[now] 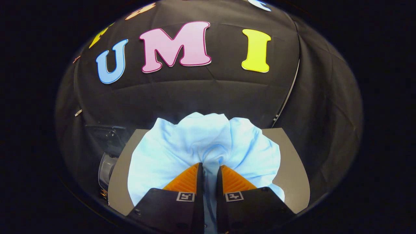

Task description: Put the clothes into the washing machine and then close the washing machine lid.

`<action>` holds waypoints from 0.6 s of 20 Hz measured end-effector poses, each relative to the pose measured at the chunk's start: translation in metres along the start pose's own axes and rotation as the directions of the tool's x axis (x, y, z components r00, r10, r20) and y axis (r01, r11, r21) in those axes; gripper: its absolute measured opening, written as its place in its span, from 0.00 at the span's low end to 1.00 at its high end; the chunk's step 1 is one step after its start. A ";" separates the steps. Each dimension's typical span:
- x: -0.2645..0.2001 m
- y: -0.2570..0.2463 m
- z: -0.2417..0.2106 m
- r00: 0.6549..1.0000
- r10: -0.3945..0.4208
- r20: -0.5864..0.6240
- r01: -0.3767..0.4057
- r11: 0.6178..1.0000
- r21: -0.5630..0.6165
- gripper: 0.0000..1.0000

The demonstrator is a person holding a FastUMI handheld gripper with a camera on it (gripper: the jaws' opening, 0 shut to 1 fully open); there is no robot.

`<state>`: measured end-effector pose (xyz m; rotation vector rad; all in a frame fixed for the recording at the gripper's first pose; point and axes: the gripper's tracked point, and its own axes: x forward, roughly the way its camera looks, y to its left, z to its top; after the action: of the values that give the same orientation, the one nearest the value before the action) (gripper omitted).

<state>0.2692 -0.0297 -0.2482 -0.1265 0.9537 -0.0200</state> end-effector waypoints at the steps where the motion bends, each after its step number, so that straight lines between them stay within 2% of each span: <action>1: -0.004 0.001 0.000 1.000 -0.005 0.004 0.005 1.000 -0.005 0.19; 7: -0.051 0.012 0.021 0.993 0.057 0.106 -0.063 0.997 0.049 0.19; 12: -0.113 0.024 0.064 0.960 0.086 0.265 -0.103 0.994 0.049 0.19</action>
<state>0.2551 0.0084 -0.1223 -0.0244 0.6920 0.0539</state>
